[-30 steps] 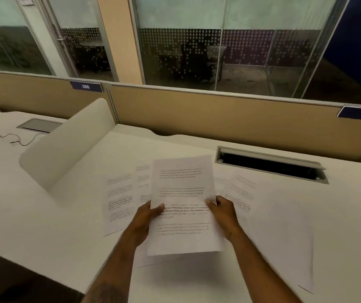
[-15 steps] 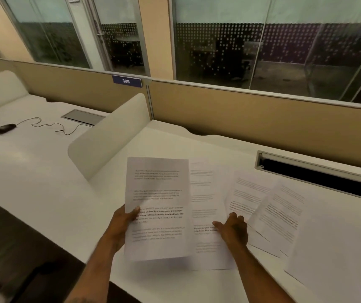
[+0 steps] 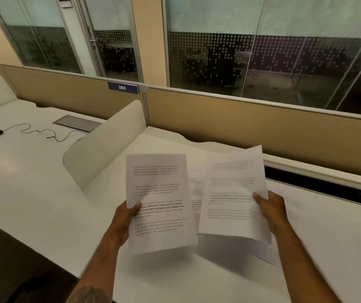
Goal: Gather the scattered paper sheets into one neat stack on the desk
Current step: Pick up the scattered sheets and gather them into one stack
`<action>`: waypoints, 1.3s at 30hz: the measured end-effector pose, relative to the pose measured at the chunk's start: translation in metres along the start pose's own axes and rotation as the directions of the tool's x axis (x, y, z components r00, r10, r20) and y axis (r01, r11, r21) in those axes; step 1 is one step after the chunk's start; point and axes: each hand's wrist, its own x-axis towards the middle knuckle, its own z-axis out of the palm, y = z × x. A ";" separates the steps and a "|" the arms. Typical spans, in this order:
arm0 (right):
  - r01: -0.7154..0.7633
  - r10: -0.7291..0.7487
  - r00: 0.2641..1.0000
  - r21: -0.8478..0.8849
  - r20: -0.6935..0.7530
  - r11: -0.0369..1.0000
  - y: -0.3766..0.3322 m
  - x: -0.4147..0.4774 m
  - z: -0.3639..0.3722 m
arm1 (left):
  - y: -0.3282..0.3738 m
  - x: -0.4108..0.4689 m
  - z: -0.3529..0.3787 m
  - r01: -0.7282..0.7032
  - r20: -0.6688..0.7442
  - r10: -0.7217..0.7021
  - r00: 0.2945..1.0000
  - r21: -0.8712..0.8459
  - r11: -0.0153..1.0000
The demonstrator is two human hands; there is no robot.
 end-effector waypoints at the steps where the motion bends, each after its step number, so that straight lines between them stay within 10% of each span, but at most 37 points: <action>1: 0.015 -0.015 1.000 0.054 -0.004 0.998 -0.009 0.005 -0.014 | 0.001 0.002 0.002 -0.010 -0.005 0.010 1.000 -0.014 1.000; 15: 0.022 -0.111 0.918 0.230 0.380 0.973 -0.006 -0.040 0.044 | -0.001 -0.011 0.097 0.014 0.181 -0.008 0.983 -0.033 0.999; 25: 0.073 -0.129 0.967 0.246 0.219 0.967 0.011 -0.038 0.029 | -0.024 -0.009 0.136 0.005 0.154 -0.009 0.988 0.028 1.000; 29: -0.016 0.019 0.994 0.033 -0.109 0.999 0.055 -0.022 -0.022 | -0.030 -0.006 0.143 0.001 0.160 -0.007 0.987 0.038 0.999; 33: -0.391 0.229 0.876 -0.346 -0.425 0.853 0.138 -0.023 -0.103 | -0.033 0.000 0.142 -0.001 0.159 -0.005 0.987 0.036 0.999; 39: -0.693 0.476 0.702 -0.353 -0.529 0.629 0.198 -0.043 -0.160 | -0.032 0.004 0.136 0.000 0.157 -0.008 0.988 0.050 0.999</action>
